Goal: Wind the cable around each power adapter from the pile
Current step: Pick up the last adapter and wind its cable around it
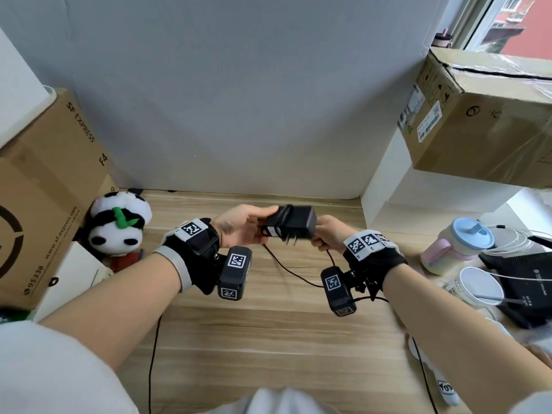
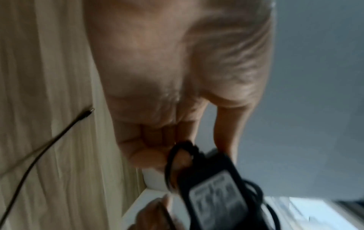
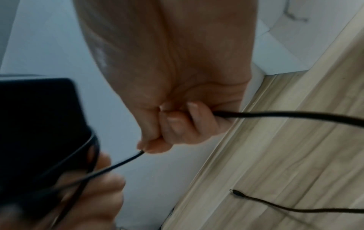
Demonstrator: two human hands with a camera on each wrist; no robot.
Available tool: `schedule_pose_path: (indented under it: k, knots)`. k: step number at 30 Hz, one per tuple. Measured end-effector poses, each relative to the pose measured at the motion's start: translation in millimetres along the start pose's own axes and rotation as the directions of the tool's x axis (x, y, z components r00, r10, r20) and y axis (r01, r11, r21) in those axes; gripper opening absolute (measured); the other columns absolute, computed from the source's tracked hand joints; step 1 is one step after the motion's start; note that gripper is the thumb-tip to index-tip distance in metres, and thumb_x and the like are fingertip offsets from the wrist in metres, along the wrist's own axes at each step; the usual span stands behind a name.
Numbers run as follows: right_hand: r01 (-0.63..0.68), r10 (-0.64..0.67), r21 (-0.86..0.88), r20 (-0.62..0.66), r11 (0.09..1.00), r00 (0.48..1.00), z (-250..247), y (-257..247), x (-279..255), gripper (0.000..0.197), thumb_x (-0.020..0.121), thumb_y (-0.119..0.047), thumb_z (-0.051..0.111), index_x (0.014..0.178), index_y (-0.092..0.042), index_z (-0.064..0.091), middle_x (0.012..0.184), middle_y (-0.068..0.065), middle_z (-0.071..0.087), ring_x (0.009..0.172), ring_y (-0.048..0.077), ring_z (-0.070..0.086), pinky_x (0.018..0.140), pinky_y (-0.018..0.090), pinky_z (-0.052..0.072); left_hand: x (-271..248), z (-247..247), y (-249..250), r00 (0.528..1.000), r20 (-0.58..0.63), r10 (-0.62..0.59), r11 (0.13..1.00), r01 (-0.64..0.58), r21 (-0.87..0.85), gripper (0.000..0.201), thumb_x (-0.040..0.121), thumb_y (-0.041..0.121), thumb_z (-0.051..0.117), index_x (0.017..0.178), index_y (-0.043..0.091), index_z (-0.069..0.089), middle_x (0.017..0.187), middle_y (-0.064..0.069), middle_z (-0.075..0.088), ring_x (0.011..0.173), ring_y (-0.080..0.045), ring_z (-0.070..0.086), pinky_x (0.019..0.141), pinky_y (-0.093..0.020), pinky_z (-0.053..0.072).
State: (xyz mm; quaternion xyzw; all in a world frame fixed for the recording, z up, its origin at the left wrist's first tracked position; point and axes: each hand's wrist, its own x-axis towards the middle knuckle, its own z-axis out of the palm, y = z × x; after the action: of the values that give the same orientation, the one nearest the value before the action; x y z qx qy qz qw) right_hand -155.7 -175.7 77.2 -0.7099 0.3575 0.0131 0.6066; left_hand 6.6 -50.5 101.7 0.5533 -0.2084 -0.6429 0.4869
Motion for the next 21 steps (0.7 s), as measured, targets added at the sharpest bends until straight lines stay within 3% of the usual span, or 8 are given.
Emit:
schedule_pose_path:
  k: [1,4,7,9,13,15,17,21]
  knots:
    - [-0.003,0.004,0.034,-0.024,0.999,1.000,-4,-2,0,0.031,0.098,-0.013,0.043,0.067,-0.011,0.047,0.055,-0.002,0.030,0.047,0.010,0.026,0.038,0.015,0.022,-2,0,2,1.000,0.013,-0.017,0.984,0.015,0.176,0.018,0.092,0.023,0.052,0.096,0.010,0.064,0.072,0.001,0.061,0.062,-0.010,0.054,0.059,-0.020,0.041]
    - [0.034,-0.027,0.111,-0.068,0.993,0.997,-11,-17,-2,0.031,0.099,-0.025,0.043,0.072,-0.012,0.047,0.050,-0.007,0.029,0.037,0.003,0.027,0.034,0.013,0.020,1,1,5,0.998,-0.063,-0.022,0.815,0.055,0.576,0.027,0.091,0.027,0.059,0.106,0.006,0.065,0.072,0.001,0.058,0.066,-0.010,0.051,0.059,-0.018,0.040]
    - [0.135,-0.127,0.121,-0.075,0.983,0.989,-4,-29,-4,0.031,0.102,-0.020,0.035,0.074,-0.012,0.047,0.052,-0.004,0.028,0.035,0.002,0.025,0.034,0.013,0.016,13,1,0,0.960,-0.225,0.164,0.757,0.023,0.653,0.021,0.089,0.024,0.063,0.099,0.006,0.067,0.074,-0.003,0.057,0.064,-0.011,0.050,0.050,-0.015,0.047]
    - [0.187,-0.184,0.106,-0.040,0.976,0.982,4,-32,-7,0.030,0.102,-0.016,0.034,0.075,-0.012,0.047,0.053,-0.003,0.028,0.037,0.003,0.025,0.036,0.014,0.016,22,0,-4,0.919,-0.319,0.230,0.828,-0.012,0.561,0.020,0.089,0.020,0.063,0.094,0.001,0.066,0.075,-0.008,0.058,0.063,-0.013,0.054,0.054,-0.020,0.051]
    - [0.184,-0.192,0.081,0.104,0.980,0.976,14,-19,-10,0.028,0.102,-0.017,0.034,0.078,-0.014,0.050,0.054,-0.002,0.032,0.043,0.007,0.029,0.042,0.018,0.019,22,1,-2,0.895,-0.430,0.117,0.993,-0.092,0.079,0.017,0.091,0.017,0.061,0.089,0.000,0.058,0.077,-0.013,0.059,0.061,-0.019,0.056,0.054,-0.027,0.054]
    - [0.145,-0.152,0.055,0.163,0.988,0.975,17,-9,-11,0.029,0.102,-0.018,0.035,0.078,-0.014,0.052,0.053,-0.003,0.033,0.043,0.008,0.030,0.042,0.017,0.021,19,-2,-1,0.902,-0.428,0.062,0.976,-0.145,-0.164,0.019,0.092,0.018,0.059,0.085,0.002,0.055,0.073,-0.011,0.055,0.060,-0.018,0.054,0.051,-0.025,0.054]
    - [0.097,-0.103,0.040,0.193,0.994,0.976,17,-1,-11,0.030,0.101,-0.020,0.036,0.077,-0.013,0.052,0.049,-0.005,0.033,0.042,0.007,0.028,0.042,0.017,0.022,16,-5,0,0.925,-0.379,0.037,0.940,-0.161,-0.300,0.021,0.094,0.022,0.055,0.081,0.005,0.055,0.070,-0.007,0.052,0.058,-0.015,0.050,0.047,-0.022,0.050]
    - [0.000,-0.007,0.054,0.125,0.999,0.992,9,8,-3,0.034,0.099,-0.029,0.042,0.069,-0.013,0.049,0.044,-0.011,0.030,0.039,0.005,0.025,0.040,0.016,0.022,8,-11,-1,0.967,-0.249,0.047,0.935,-0.130,-0.330,0.023,0.094,0.026,0.049,0.077,0.013,0.058,0.067,-0.002,0.049,0.055,-0.011,0.041,0.049,-0.021,0.036]
